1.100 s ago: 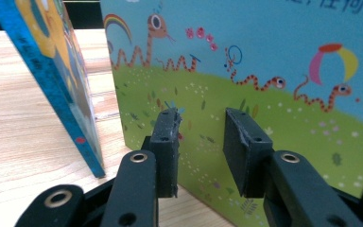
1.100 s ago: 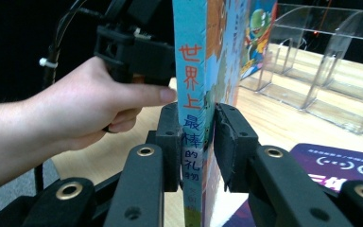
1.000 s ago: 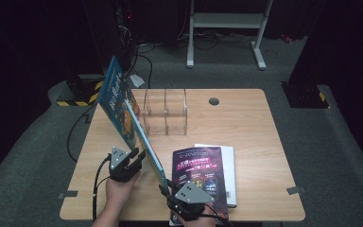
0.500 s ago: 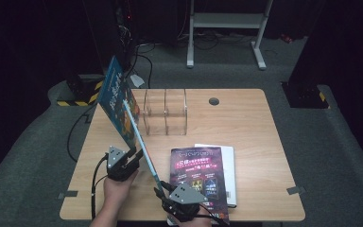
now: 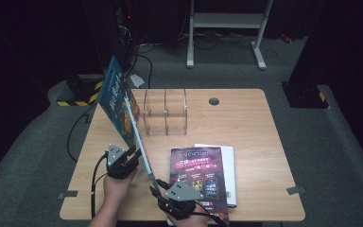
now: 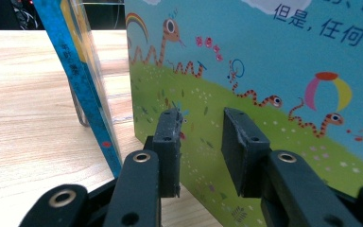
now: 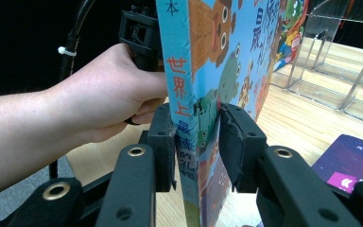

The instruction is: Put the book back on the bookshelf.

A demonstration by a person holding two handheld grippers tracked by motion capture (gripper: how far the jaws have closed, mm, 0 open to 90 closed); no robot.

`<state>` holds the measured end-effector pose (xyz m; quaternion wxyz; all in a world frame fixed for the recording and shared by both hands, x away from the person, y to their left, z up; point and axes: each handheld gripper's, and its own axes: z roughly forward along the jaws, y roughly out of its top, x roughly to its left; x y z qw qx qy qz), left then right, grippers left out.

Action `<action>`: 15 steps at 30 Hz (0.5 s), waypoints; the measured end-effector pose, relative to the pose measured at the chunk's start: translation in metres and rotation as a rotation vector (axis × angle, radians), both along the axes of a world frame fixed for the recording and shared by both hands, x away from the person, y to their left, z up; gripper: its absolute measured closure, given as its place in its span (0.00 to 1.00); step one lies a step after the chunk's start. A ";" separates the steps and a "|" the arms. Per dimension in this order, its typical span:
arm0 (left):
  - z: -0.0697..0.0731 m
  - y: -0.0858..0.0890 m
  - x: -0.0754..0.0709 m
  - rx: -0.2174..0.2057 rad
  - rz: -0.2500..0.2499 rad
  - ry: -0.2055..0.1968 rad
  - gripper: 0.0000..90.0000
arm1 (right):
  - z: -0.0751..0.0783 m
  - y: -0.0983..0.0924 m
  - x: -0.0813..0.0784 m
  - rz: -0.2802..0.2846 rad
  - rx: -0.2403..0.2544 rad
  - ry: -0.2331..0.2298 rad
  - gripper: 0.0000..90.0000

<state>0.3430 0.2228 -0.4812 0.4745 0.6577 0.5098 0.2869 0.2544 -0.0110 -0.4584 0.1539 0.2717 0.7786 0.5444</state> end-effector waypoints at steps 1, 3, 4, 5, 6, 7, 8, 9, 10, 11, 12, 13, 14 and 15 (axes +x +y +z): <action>0.001 0.000 -0.001 0.001 -0.003 -0.003 0.73 | 0.000 0.000 0.000 -0.001 0.000 -0.001 0.75; 0.004 -0.001 -0.005 0.011 -0.004 -0.016 0.69 | 0.000 0.000 0.000 -0.003 0.000 -0.002 0.75; 0.005 -0.002 -0.008 0.021 -0.001 -0.029 0.67 | 0.000 0.000 0.000 -0.006 0.000 0.000 0.75; 0.007 -0.003 -0.011 0.036 0.003 -0.042 0.64 | 0.000 0.000 0.000 -0.009 -0.003 0.000 0.75; 0.009 -0.004 -0.014 0.041 0.006 -0.050 0.62 | 0.000 0.000 0.000 -0.009 -0.004 -0.005 0.75; 0.012 -0.005 -0.018 0.043 0.008 -0.060 0.60 | 0.000 0.000 -0.001 -0.010 -0.003 -0.005 0.75; 0.015 -0.006 -0.021 0.041 0.013 -0.067 0.58 | 0.000 0.000 -0.001 -0.012 -0.003 -0.005 0.75; 0.018 -0.007 -0.024 0.039 0.016 -0.073 0.57 | 0.000 0.000 -0.001 -0.014 -0.002 -0.003 0.75; 0.022 -0.008 -0.027 0.045 0.017 -0.083 0.56 | 0.000 -0.001 -0.001 -0.014 -0.001 -0.002 0.75; 0.026 -0.008 -0.031 0.048 0.019 -0.093 0.55 | 0.000 -0.001 -0.001 -0.014 -0.001 -0.003 0.75; 0.030 -0.008 -0.038 0.045 0.020 -0.112 0.53 | 0.000 -0.001 -0.001 -0.015 -0.001 -0.003 0.75; 0.032 -0.007 -0.043 0.047 0.022 -0.125 0.51 | 0.000 -0.001 -0.001 -0.016 0.000 -0.003 0.75; 0.035 -0.006 -0.048 0.036 0.023 -0.130 0.50 | 0.000 -0.001 -0.001 -0.019 0.001 -0.003 0.75; 0.037 -0.005 -0.053 0.025 0.019 -0.132 0.49 | 0.000 0.000 -0.001 -0.016 0.002 -0.003 0.75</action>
